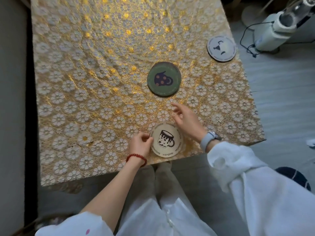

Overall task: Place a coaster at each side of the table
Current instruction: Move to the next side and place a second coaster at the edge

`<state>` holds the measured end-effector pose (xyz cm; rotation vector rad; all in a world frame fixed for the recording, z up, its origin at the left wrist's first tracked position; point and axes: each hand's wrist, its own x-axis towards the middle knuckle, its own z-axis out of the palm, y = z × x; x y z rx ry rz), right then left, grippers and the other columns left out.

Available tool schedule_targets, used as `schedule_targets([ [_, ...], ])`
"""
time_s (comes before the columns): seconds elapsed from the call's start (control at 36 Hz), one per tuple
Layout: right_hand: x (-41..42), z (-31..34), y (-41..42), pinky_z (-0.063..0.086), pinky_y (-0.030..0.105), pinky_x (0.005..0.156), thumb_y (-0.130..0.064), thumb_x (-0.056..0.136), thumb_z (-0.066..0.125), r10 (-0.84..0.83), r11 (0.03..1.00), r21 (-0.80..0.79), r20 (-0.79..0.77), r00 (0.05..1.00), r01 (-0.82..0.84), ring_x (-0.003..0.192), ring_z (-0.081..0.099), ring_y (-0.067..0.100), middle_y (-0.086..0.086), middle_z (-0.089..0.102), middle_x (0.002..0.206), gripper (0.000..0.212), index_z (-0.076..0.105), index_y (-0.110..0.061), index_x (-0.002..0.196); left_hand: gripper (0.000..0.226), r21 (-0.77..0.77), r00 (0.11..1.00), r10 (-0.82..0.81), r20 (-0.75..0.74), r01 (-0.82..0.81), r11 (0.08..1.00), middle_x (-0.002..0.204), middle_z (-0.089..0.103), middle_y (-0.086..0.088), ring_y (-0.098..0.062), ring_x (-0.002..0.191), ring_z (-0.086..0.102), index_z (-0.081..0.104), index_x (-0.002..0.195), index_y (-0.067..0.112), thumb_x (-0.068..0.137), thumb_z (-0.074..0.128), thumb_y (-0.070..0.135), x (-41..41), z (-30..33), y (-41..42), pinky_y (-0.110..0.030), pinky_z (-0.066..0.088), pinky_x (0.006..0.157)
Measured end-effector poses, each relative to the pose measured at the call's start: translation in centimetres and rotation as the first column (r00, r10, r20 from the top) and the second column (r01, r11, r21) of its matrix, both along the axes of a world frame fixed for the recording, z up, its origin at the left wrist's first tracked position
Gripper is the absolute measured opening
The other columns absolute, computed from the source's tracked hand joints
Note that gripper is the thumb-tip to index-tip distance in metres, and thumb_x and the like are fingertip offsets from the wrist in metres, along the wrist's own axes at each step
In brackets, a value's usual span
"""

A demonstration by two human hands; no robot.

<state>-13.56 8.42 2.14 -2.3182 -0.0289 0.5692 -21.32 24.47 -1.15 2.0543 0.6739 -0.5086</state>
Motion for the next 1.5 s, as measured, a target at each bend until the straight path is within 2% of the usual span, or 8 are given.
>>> schedule_targets([
  [0.08, -2.4, -1.7, -1.5, 0.051, 0.03, 0.085, -0.015, 0.089, 0.049, -0.158, 0.985, -0.072, -0.06, 0.986, 0.154, 0.096, 0.057, 0.018, 0.009, 0.057, 0.115, 0.037, 0.044, -0.013, 0.125, 0.008, -0.053, 0.983, 0.11, -0.151, -0.119, 0.992, 0.085, 0.071, -0.008, -0.015, 0.069, 0.06, 0.066, 0.074, 0.013, 0.076, 0.065, 0.021, -1.4, -0.1, -0.2, -0.03, 0.052, 0.064],
  [0.19, -5.1, -3.3, -2.4, 0.042, 0.027, 0.079, -0.015, 0.088, 0.05, -0.202, 0.958, -0.225, -0.084, 0.976, 0.179, 0.092, 0.049, 0.017, 0.011, 0.056, 0.11, 0.024, 0.05, -0.006, 0.11, 0.03, 0.146, 0.976, -0.104, -0.193, 0.133, 0.98, 0.071, 0.067, -0.003, -0.023, 0.071, 0.062, 0.062, 0.065, 0.019, 0.078, 0.055, 0.045, -2.5, 0.3, 0.0, -0.031, 0.052, 0.064],
  [0.39, -6.1, -4.1, -1.2, 0.047, 0.033, 0.082, -0.017, 0.082, 0.056, -0.251, 0.948, -0.253, -0.22, 0.943, 0.194, 0.096, 0.049, 0.022, 0.01, 0.053, 0.107, 0.025, 0.049, -0.006, 0.103, 0.048, 0.277, 0.953, -0.301, -0.008, 0.292, 0.915, 0.122, 0.046, -0.007, -0.024, 0.114, 0.042, 0.045, 0.124, 0.019, 0.081, 0.054, 0.039, -0.4, -0.5, 0.7, -0.039, 0.041, 0.093],
  [0.53, -5.8, -4.2, -0.7, 0.047, 0.028, 0.063, -0.01, 0.085, 0.05, -0.256, 0.96, -0.187, -0.267, 0.929, 0.211, 0.084, 0.057, 0.023, 0.01, 0.061, 0.097, 0.001, 0.051, -0.01, 0.086, 0.072, 0.421, 0.825, -0.561, -0.065, 0.533, 0.734, 0.148, 0.019, -0.004, -0.025, 0.137, 0.01, 0.025, 0.137, 0.031, 0.075, 0.057, 0.05, -1.3, -1.1, 1.1, -0.053, 0.006, 0.112],
  [0.64, -5.6, -3.6, -0.9, 0.052, 0.046, 0.079, -0.012, 0.085, 0.047, -0.221, 0.97, -0.152, -0.246, 0.944, 0.188, 0.086, 0.059, 0.028, 0.013, 0.061, 0.097, 0.009, 0.054, -0.007, 0.085, 0.067, 0.429, 0.861, -0.508, -0.019, 0.466, 0.773, 0.149, 0.021, -0.005, -0.026, 0.137, 0.009, 0.03, 0.136, 0.027, 0.077, 0.057, 0.047, -2.6, -1.0, 1.8, -0.049, 0.01, 0.112],
  [0.81, -6.7, -3.2, -0.8, 0.044, 0.035, 0.067, -0.039, 0.082, 0.054, -0.08, 0.946, -0.324, -0.191, 0.978, 0.015, 0.083, 0.051, 0.022, 0.004, 0.052, 0.096, 0.032, 0.043, -0.012, 0.096, 0.057, 0.371, 0.944, -0.326, 0.057, 0.284, 0.884, 0.111, 0.047, -0.008, -0.022, 0.106, 0.041, 0.043, 0.129, 0.019, 0.078, 0.062, 0.036, -4.1, -0.8, 2.0, -0.035, 0.042, 0.086],
  [1.14, -5.7, -3.3, 0.0, 0.037, 0.023, 0.057, -0.016, 0.083, 0.056, -0.217, 0.974, -0.114, -0.198, 0.956, 0.197, 0.072, 0.05, 0.017, -0.009, 0.046, 0.072, 0.014, 0.043, -0.015, 0.084, 0.047, 0.166, 0.983, -0.168, 0.067, 0.156, 0.974, 0.111, 0.048, -0.008, -0.021, 0.1, 0.052, 0.046, 0.127, 0.014, 0.083, 0.057, 0.024, -2.3, -1.0, 0.6, -0.035, 0.047, 0.089],
  [1.5, -5.4, -4.0, -0.9, 0.049, 0.037, 0.075, -0.016, 0.083, 0.058, -0.204, 0.976, -0.117, -0.187, 0.961, 0.184, 0.083, 0.055, 0.023, 0.003, 0.056, 0.086, 0.012, 0.049, -0.011, 0.087, 0.059, 0.184, 0.962, -0.259, 0.088, 0.24, 0.953, 0.11, 0.043, -0.008, -0.022, 0.106, 0.042, 0.04, 0.131, 0.015, 0.077, 0.063, 0.02, -2.7, -1.2, 0.4, -0.033, 0.039, 0.094],
])
